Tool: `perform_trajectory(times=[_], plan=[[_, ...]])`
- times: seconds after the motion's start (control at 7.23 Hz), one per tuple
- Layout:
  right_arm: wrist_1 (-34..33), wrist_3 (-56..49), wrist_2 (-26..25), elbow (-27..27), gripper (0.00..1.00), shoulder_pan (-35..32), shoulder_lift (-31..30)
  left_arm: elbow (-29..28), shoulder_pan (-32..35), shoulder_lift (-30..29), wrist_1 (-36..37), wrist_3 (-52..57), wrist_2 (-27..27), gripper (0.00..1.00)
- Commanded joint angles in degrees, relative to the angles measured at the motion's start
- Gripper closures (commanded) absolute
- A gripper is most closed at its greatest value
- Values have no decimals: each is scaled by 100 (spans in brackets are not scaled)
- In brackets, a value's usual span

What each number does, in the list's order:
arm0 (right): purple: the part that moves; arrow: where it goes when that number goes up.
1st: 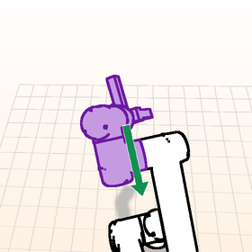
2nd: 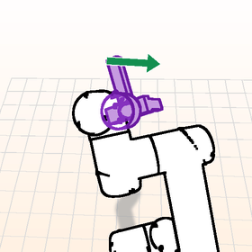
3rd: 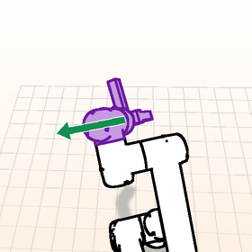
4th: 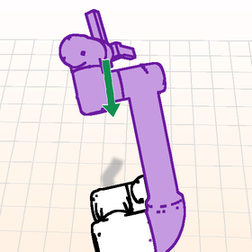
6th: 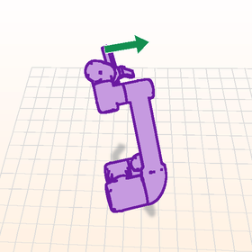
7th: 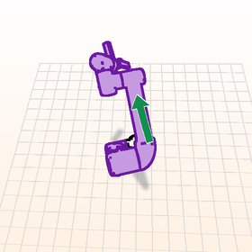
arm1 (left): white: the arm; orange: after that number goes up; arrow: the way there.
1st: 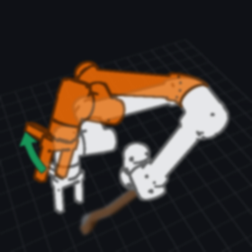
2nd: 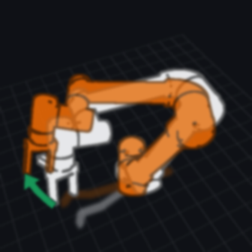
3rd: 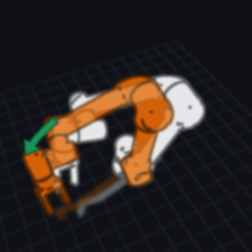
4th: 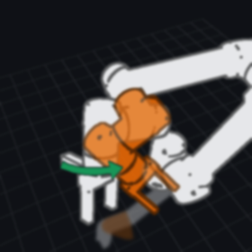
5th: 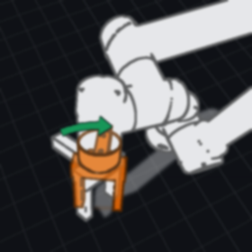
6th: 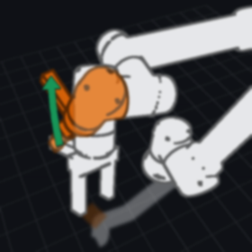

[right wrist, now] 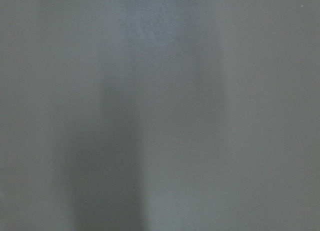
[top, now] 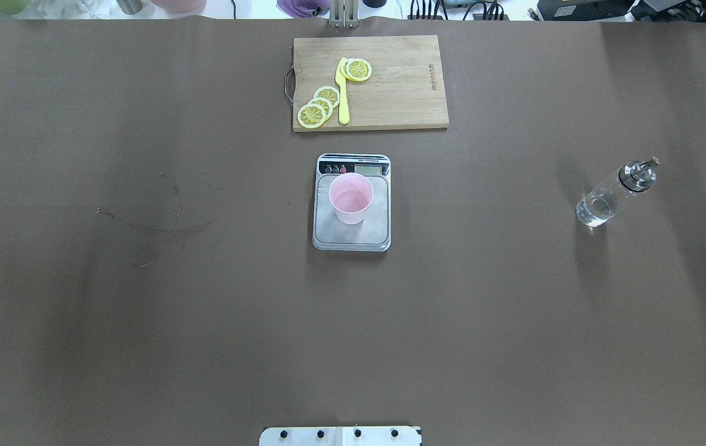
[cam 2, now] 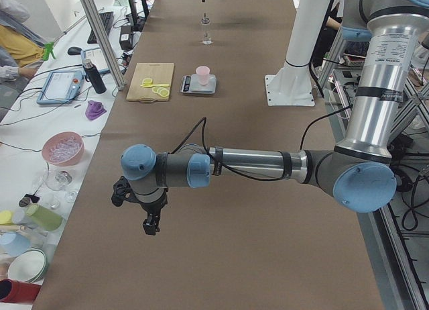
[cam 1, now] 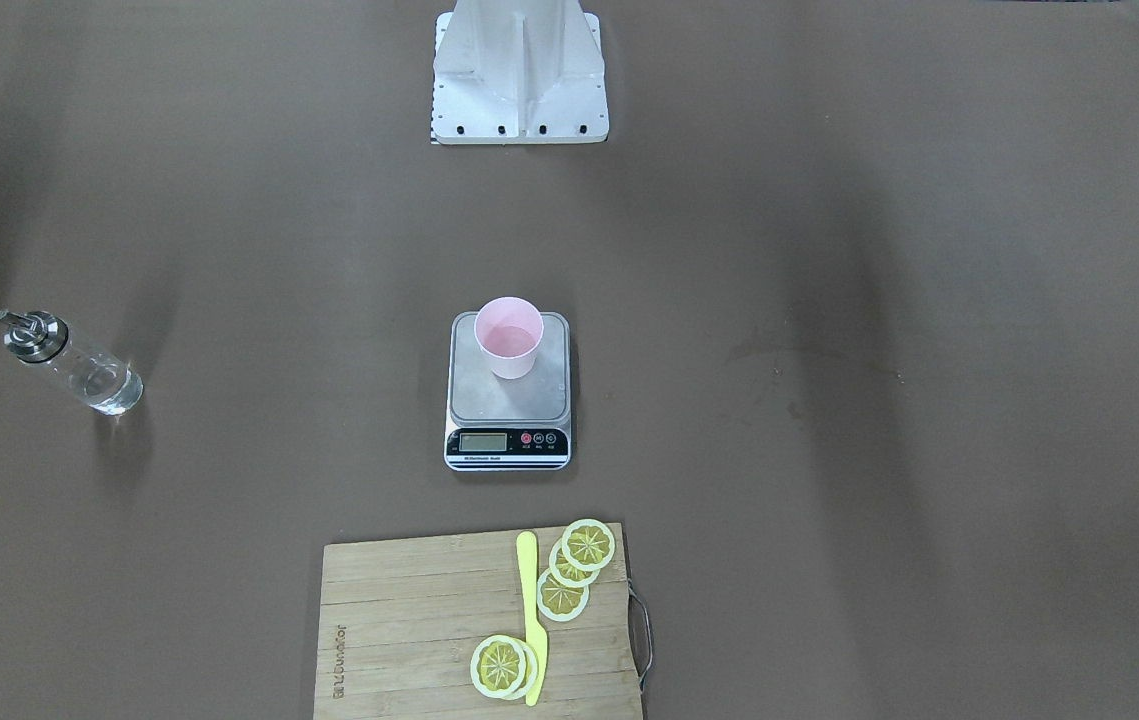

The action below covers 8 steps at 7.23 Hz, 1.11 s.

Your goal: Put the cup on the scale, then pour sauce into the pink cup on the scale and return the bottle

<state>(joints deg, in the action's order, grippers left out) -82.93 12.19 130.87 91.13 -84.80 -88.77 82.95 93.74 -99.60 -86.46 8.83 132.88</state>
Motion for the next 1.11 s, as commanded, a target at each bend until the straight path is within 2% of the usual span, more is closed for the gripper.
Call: perform_trajectory(times=[0.0, 0.14, 0.42, 0.69, 0.97], plan=[[-1706, -2263, -787, 607, 0, -413, 123, 63, -5, 81, -29, -109, -17, 2], [-1918, -2874, -904, 617, 0, -485, 89, 98, -5, 90, -37, -188, 1, 2], [-2209, -2950, -792, 687, 0, -511, -16, 125, -14, 151, -29, -197, -16, 2], [-2148, -2968, -231, 1063, 0, -529, -350, 73, -22, 371, -151, -180, -43, 2], [-2175, -2959, -325, 1144, 0, -529, -369, 81, -57, 345, -187, -224, -34, 2]])
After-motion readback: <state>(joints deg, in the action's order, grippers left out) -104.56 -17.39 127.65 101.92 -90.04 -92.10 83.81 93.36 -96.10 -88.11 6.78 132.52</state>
